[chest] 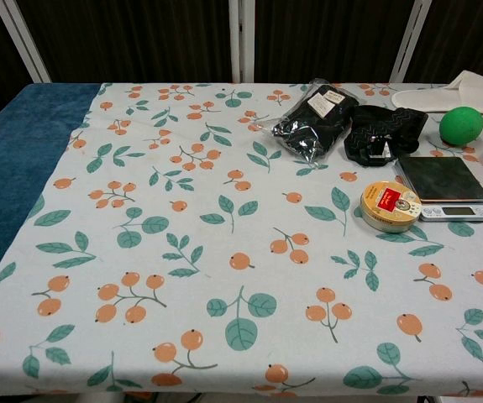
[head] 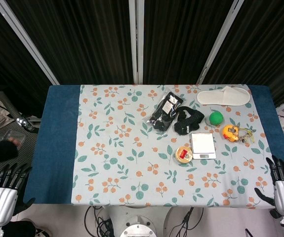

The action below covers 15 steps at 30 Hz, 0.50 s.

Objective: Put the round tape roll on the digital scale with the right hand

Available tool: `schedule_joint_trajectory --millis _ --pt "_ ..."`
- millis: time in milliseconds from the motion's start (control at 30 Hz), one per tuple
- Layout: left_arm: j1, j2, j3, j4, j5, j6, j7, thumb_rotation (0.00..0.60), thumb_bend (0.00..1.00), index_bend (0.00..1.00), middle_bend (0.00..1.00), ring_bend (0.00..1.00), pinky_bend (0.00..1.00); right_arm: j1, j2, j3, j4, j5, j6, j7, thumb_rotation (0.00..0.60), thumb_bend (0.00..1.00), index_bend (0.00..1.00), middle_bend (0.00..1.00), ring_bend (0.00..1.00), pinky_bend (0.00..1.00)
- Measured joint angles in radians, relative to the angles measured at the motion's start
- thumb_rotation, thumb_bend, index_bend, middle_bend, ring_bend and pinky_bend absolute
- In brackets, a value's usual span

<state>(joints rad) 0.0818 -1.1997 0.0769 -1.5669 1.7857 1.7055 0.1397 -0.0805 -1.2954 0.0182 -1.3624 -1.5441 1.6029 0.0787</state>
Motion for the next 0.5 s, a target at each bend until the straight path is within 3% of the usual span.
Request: schedule_joint_trajectory --millis 500 --pt "-0.001 -0.005 0.001 0.001 -0.009 -0.013 0.010 0.600 0.09 0.14 0.08 0.00 0.03 0.011 0.001 -0.008 0.001 -0.024 -0.007 -0.001 0.600 0.06 0.00 0.00 0.00 0.00"
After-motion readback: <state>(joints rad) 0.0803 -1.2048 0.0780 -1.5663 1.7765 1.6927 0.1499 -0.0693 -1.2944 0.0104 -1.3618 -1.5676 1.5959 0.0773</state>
